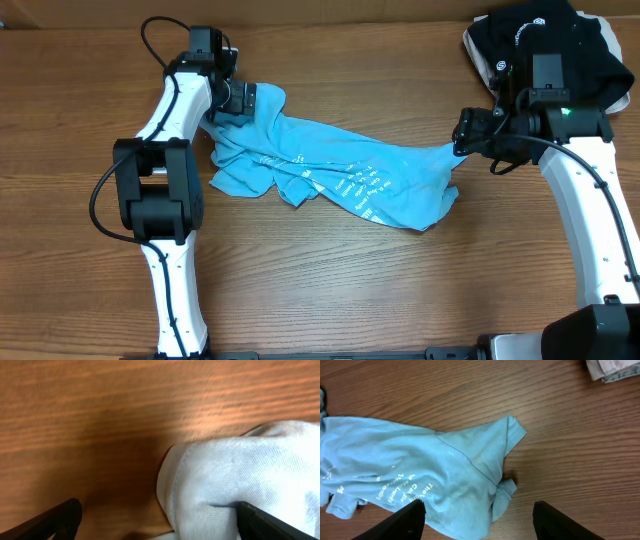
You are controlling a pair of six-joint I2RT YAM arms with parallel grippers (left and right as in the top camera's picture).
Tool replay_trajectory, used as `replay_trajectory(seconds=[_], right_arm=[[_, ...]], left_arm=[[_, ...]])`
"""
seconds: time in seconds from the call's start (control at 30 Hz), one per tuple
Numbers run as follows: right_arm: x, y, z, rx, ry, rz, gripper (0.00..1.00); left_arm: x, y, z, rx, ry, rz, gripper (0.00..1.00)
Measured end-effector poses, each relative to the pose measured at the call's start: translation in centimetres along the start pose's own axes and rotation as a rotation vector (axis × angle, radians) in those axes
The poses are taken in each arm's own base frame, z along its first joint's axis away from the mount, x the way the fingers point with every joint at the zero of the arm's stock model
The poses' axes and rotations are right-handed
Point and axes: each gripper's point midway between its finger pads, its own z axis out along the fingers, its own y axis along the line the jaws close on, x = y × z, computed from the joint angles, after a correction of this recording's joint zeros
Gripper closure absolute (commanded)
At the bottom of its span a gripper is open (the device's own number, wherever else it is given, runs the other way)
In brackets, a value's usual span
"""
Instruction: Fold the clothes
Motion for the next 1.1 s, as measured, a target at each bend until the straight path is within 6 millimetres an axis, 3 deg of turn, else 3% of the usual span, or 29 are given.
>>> replay_trajectory(seconds=[0.43, 0.77, 0.9, 1.1], right_arm=[[-0.3, 0.1, 0.0, -0.003, -0.011, -0.001, 0.27], [-0.8, 0.2, 0.0, -0.007, -0.031, -0.003, 0.27], [-0.8, 0.2, 0.0, -0.008, -0.034, -0.004, 0.27], [-1.0, 0.2, 0.0, -0.01, -0.04, -0.004, 0.27]], left_arm=[[-1.9, -1.0, 0.2, 0.056, -0.063, 0.005, 0.0], [-7.0, -1.9, -2.9, 0.091, -0.196, 0.052, 0.0], [-6.9, -2.4, -2.6, 0.114, -0.197, 0.079, 0.0], [-5.4, -3.7, -0.3, 0.155, -0.153, 0.118, 0.0]])
